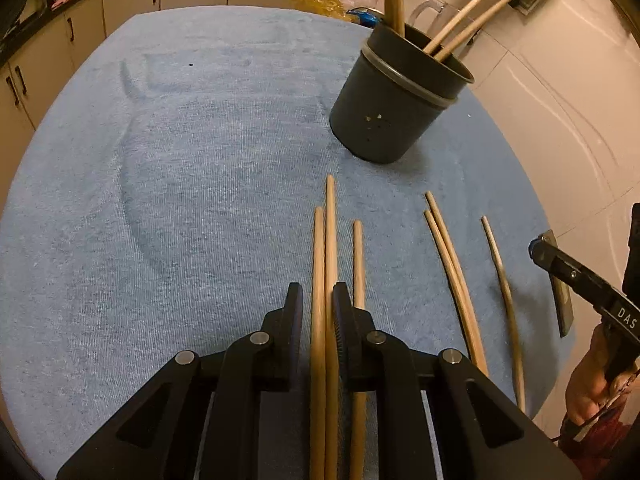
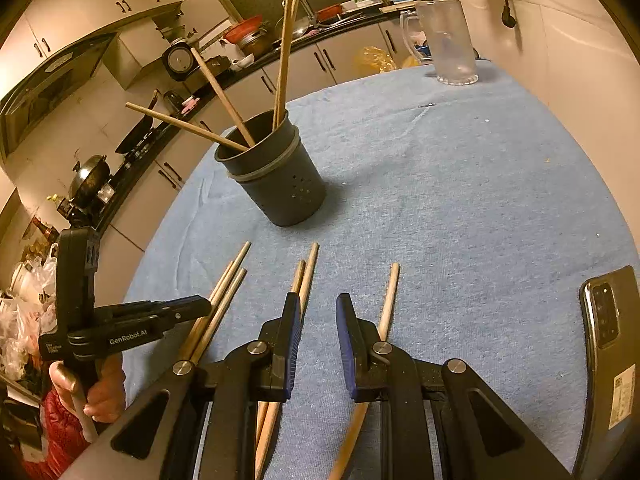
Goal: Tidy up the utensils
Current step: 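Close the left tool on a chopstick while the right tool grasps another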
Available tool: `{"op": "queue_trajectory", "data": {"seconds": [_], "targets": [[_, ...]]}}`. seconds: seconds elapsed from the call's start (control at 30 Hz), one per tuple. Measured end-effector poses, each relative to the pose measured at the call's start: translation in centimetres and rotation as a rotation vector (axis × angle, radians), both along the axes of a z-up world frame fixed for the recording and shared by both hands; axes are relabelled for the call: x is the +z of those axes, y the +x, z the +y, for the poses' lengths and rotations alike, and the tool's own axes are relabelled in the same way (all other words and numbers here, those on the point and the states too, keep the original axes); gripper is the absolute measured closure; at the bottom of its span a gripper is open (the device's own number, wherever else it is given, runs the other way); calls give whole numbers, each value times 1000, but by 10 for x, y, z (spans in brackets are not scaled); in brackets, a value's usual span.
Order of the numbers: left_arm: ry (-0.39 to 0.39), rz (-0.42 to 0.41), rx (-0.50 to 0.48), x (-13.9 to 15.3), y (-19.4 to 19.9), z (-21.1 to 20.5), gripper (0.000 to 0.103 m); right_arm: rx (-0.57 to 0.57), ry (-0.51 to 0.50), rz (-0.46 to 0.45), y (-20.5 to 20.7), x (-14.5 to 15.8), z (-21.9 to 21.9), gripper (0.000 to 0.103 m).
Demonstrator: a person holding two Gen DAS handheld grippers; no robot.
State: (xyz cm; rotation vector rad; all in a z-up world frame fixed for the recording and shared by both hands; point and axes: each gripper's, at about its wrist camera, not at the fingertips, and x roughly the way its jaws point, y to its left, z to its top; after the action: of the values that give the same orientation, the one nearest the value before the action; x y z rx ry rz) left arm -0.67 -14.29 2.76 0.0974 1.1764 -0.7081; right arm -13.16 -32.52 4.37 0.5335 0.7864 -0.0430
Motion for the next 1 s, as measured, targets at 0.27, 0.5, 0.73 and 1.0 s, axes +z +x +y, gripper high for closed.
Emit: {"op": "queue_trajectory", "data": {"seconds": [0.27,0.5,0.73,1.0], "targets": [[26,-14,-25,0,2,-7,86,3,7,10,3,-3,2,83],[29,-4,-31,-2,7,-13,86,-2,20,23,7,-4,1,83],[12,6,-23,-4,21,1,86,1,12,24,7,-3,3,83],[101,-62,-38,0,15,-22,85,6,-2,36,10,-2,9,83]]}}
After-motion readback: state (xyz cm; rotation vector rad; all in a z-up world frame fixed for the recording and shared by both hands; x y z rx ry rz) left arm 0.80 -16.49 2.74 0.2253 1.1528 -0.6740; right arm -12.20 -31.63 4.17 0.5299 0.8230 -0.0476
